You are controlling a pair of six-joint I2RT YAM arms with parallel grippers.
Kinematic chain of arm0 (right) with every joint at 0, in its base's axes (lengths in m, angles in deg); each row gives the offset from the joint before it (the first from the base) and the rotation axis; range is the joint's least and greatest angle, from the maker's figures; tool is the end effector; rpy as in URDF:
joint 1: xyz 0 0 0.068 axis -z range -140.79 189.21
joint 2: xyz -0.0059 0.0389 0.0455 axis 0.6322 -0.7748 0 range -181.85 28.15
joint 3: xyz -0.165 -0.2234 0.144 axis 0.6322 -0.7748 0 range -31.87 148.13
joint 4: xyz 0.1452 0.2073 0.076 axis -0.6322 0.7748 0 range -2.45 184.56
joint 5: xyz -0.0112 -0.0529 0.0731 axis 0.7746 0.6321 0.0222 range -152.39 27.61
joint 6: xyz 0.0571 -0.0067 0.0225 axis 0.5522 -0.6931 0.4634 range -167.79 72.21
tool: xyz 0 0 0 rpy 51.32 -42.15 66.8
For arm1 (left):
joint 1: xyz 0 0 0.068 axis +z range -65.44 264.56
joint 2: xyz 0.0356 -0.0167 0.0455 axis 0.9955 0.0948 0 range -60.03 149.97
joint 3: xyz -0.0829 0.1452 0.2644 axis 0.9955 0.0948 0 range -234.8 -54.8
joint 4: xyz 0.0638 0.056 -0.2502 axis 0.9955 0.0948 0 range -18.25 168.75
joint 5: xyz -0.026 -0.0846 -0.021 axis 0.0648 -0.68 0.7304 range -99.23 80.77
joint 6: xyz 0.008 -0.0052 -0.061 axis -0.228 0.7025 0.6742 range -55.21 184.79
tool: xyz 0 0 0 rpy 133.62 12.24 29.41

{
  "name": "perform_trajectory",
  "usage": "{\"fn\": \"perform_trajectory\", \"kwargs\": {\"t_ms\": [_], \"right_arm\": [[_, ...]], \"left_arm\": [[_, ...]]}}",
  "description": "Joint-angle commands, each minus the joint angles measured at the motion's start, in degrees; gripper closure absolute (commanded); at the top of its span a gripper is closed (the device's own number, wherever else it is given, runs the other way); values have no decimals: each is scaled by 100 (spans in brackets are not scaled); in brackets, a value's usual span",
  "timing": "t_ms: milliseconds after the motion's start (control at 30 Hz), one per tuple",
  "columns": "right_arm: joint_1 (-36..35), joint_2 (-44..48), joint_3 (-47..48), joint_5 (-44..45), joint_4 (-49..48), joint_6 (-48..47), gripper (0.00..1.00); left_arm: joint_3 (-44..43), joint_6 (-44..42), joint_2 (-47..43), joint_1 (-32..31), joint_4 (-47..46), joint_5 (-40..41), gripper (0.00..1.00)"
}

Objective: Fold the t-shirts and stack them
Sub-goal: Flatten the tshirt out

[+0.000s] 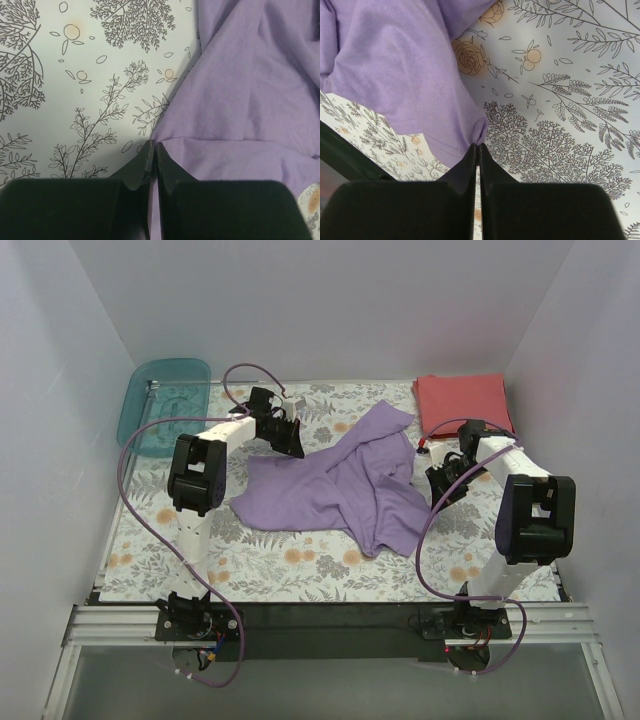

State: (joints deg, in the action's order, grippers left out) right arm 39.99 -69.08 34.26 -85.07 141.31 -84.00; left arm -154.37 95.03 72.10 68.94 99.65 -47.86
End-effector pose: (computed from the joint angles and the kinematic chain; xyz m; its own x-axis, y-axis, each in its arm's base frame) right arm 0.3125 0.0137 0.2230 -0.7905 -0.5343 -0.2992 -0.6061 0.7528 0.2568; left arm 0.4934 -0.1682 0.1608 -0.9791 -0.1348 -0.1523 0.0157 0.6963 -0.7176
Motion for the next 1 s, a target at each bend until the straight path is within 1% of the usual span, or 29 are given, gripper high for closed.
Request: {"fn": "perform_trajectory", "kwargs": {"t_ms": [0, 100, 233, 433, 533, 567, 633, 667, 733, 833, 867, 900, 967], "right_arm": [[28, 55, 128, -132, 117, -9, 99], [63, 143, 233, -176, 126, 8, 99], [212, 169, 558, -351, 266, 35, 99], [520, 222, 1077, -729, 565, -27, 99], [590, 240, 1130, -747, 653, -80, 99], [608, 248, 1130, -773, 662, -88, 99], [678, 292, 1183, -826, 767, -123, 99], [713, 318, 1218, -870, 803, -141, 99], [853, 423, 1332, -931, 873, -176, 99], [1143, 590, 1499, -1037, 1005, -246, 99], [1275, 635, 1543, -1141, 1092, -281, 99], [1319, 679, 1604, -1186, 1137, -317, 99], [1425, 784, 1666, -1291, 1215, -370, 99]], "left_arm": [[-264, 26, -522, -29, -109, 233, 100], [-431, 8, -654, -3, -74, 303, 100], [-625, -44, -1101, 111, 5, 427, 100], [-538, -246, -1638, 410, 338, 260, 100], [-187, -483, -1936, 498, 479, 172, 100], [23, -527, -2111, 559, 523, 15, 100], [314, -502, -2384, 656, 506, -161, 100], [559, -493, -2516, 778, 506, -397, 100], [824, -405, -2990, 937, 497, -557, 100], [1316, -63, -3728, 1385, 340, -759, 100], [1448, 25, -3896, 1751, 278, -812, 100], [1597, 104, -4202, 1868, 208, -891, 100], [1695, 228, -4476, 2114, 181, -865, 100]]}}
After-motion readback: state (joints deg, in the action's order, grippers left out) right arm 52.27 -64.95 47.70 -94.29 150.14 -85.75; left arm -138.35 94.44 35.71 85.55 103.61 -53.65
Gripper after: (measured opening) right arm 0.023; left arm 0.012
